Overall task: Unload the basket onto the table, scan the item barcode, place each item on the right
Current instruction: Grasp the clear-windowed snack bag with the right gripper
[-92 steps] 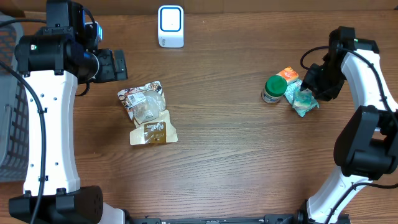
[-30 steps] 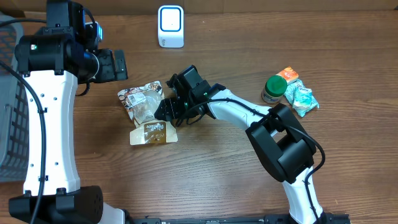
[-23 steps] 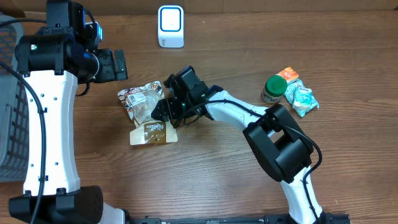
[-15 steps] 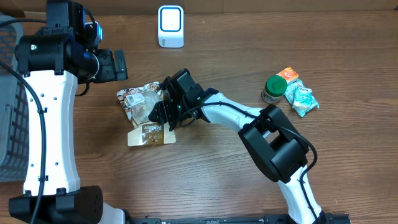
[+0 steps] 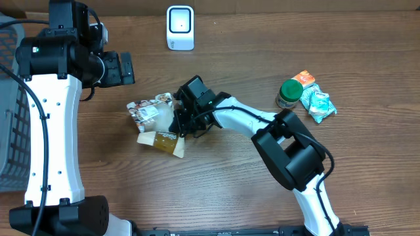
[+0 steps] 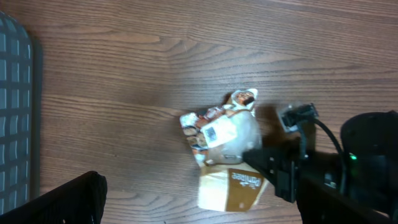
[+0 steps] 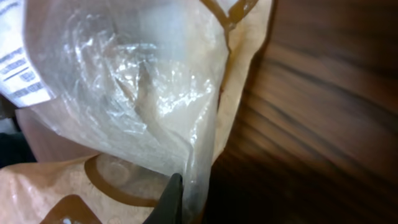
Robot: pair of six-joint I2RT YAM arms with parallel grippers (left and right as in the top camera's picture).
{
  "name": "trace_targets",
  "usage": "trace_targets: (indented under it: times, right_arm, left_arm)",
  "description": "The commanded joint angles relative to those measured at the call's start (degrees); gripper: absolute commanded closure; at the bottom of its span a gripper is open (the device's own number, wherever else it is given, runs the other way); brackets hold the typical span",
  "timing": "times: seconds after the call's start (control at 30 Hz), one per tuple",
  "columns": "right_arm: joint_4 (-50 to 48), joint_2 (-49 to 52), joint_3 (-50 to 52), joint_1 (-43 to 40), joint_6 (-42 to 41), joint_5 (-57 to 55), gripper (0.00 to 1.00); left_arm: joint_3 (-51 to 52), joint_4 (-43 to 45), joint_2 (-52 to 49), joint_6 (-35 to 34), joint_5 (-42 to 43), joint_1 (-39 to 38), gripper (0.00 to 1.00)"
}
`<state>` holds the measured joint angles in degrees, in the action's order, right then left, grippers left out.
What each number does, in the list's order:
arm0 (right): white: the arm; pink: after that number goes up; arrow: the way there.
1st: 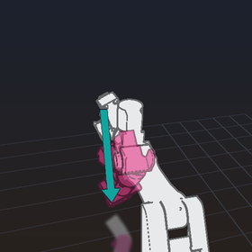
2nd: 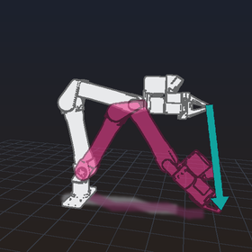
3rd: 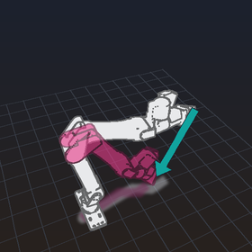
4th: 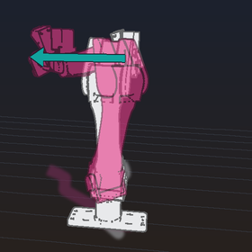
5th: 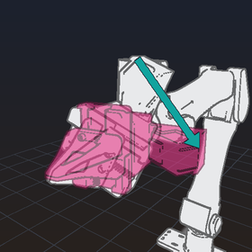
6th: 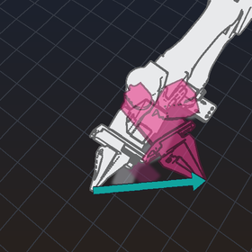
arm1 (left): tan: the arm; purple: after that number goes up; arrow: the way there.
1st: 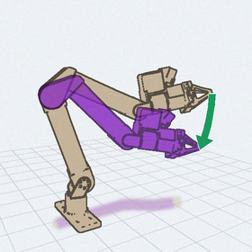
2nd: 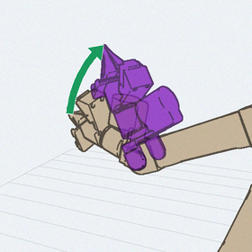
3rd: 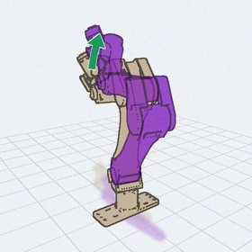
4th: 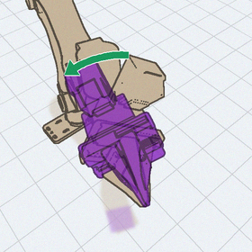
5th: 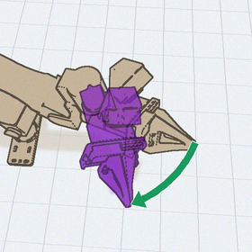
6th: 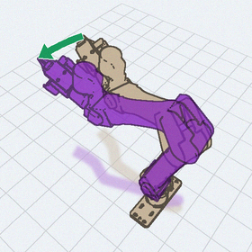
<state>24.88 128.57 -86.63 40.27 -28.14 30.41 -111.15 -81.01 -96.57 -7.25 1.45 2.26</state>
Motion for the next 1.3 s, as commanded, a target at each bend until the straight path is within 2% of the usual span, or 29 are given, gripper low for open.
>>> trace_targets:
  times: [0.0,0.17,0.23,0.33,0.57,0.7,0.77,0.83,0.97,1.1,1.27]
  right_arm:
    - [3.4,-6.8,-0.7,-1.7,2.8,-8.5,0.96]
    - [11.1,-15.0,-0.7,-2.1,3.1,-25.0,0.96]
    - [12.7,-16.0,-0.7,-2.1,3.1,-28.1,0.96]
    - [15.0,-15.7,-0.3,-2.1,1.9,-28.9,0.96]
    - [14.4,-12.8,5.6,-2.0,-10.8,-26.7,0.96]
    - [13.6,-12.2,8.1,-2.2,-11.8,-24.5,0.96]
    - [13.6,-12.2,8.2,-2.2,-11.7,-24.5,0.81]
    - [13.3,-12.2,8.1,-2.3,-11.1,-24.5,0.72]
    - [14.0,-12.2,7.2,-3.7,-9.0,-22.3,0.63]
    - [16.4,-12.8,5.8,-7.9,-6.8,-16.0,0.59]
    - [17.7,-13.0,5.8,-13.2,-1.3,-4.3,0.40]
  left_arm:
    - [-0.8,0.0,-0.2,1.0,-0.2,0.0,0.00]
    - [-0.8,0.0,-0.2,1.0,-0.2,0.0,0.00]
    - [-0.8,0.0,-0.2,1.0,-0.2,0.0,0.01]
    - [-0.8,0.0,-0.2,1.0,-0.2,0.0,0.01]
    - [-0.8,0.0,-0.2,1.0,-0.2,0.0,0.00]
    - [-0.8,0.0,-0.2,1.0,-0.2,0.0,0.00]
    - [-0.8,0.0,-0.2,1.0,-0.2,0.0,0.00]
    - [-0.8,0.0,-0.2,1.0,-0.2,0.0,0.01]
    - [-0.8,0.0,-0.2,1.0,-0.2,0.0,0.00]
    - [-0.8,0.0,-0.2,1.0,-0.2,0.0,0.00]
    - [-0.8,0.0,-0.2,1.0,-0.2,0.0,0.00]
